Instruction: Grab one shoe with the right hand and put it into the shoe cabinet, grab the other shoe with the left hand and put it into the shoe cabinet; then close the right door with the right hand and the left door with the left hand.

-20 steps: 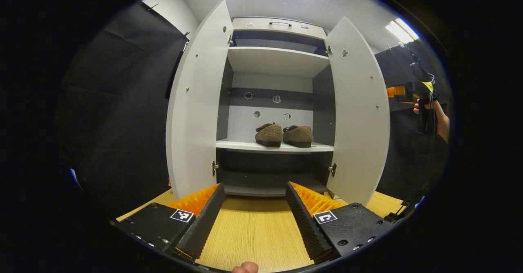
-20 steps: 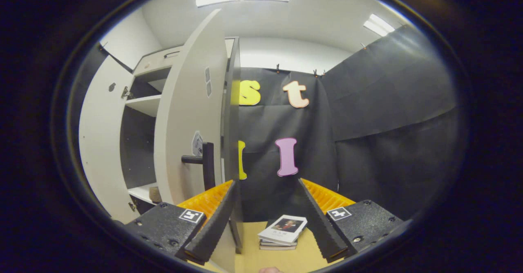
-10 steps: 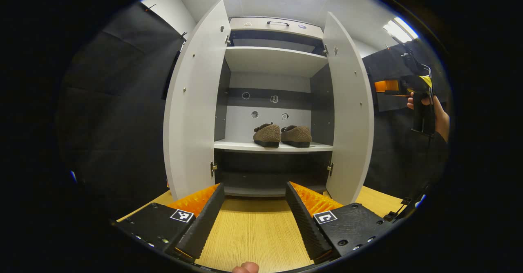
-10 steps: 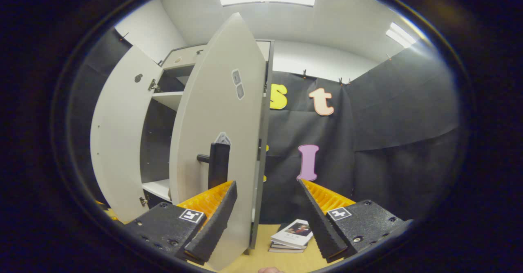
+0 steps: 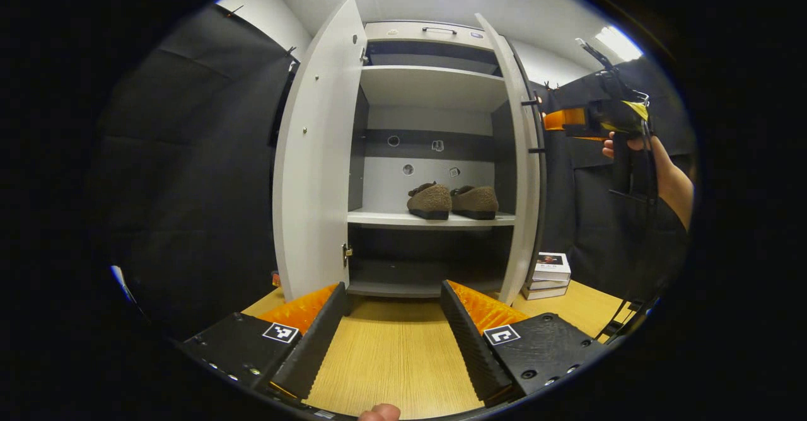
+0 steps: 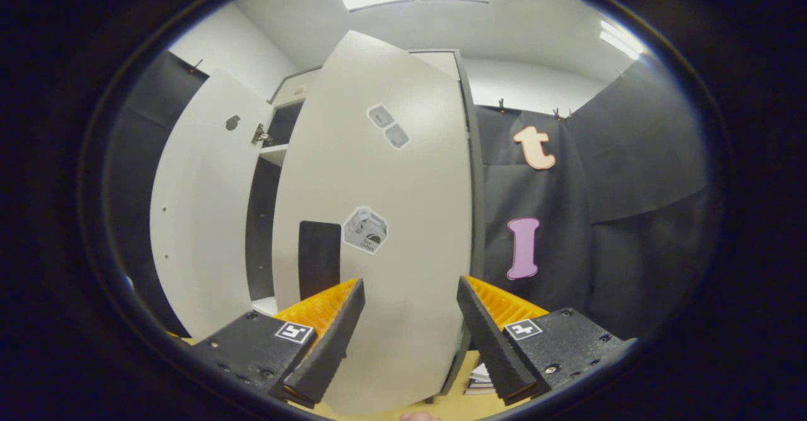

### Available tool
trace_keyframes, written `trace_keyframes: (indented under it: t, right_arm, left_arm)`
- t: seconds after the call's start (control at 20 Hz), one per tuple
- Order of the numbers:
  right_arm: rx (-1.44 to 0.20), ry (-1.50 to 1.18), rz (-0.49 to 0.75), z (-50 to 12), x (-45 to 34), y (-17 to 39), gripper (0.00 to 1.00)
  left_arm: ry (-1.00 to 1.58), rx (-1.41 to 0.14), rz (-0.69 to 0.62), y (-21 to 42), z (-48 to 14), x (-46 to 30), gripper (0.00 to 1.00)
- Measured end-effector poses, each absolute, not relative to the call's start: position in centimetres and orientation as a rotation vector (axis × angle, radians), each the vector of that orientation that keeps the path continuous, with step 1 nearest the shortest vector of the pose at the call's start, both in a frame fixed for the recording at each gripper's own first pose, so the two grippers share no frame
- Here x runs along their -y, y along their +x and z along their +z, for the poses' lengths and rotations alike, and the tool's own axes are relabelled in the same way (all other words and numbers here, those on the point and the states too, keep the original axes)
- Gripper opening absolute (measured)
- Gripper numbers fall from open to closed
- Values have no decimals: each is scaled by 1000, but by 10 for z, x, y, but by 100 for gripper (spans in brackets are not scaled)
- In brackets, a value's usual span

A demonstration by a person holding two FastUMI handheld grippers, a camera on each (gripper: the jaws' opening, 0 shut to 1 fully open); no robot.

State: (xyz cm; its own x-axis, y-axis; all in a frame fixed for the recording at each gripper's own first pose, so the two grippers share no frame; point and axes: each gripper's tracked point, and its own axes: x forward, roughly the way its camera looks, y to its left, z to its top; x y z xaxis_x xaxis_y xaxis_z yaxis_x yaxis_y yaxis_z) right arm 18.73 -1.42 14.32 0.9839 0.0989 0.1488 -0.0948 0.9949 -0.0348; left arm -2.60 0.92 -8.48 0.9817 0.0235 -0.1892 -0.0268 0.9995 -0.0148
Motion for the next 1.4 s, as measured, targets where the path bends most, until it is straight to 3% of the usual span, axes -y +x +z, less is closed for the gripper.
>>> trace_keyframes:
  t: [0.15,0.2,0.25,0.3,0.65,1.4]
  right_arm:
    - [153,-57,102,144,0,205,96]
    - [154,-60,101,144,0,205,90]
    - [158,-60,98,146,2,204,96]
    - [160,-59,93,147,5,201,95]
    - [186,-38,8,137,32,137,98]
    - [12,49,-156,-44,45,37,98]
  left_arm:
    - [-29,-204,38,-27,-88,-13,90]
    - [-34,-206,40,-27,-89,-13,90]
    - [-38,-206,41,-27,-89,-13,91]
    - [-42,-205,38,-27,-88,-12,91]
    - [-41,-203,21,-29,-82,-4,90]
    - [-70,-199,7,-29,-75,1,91]
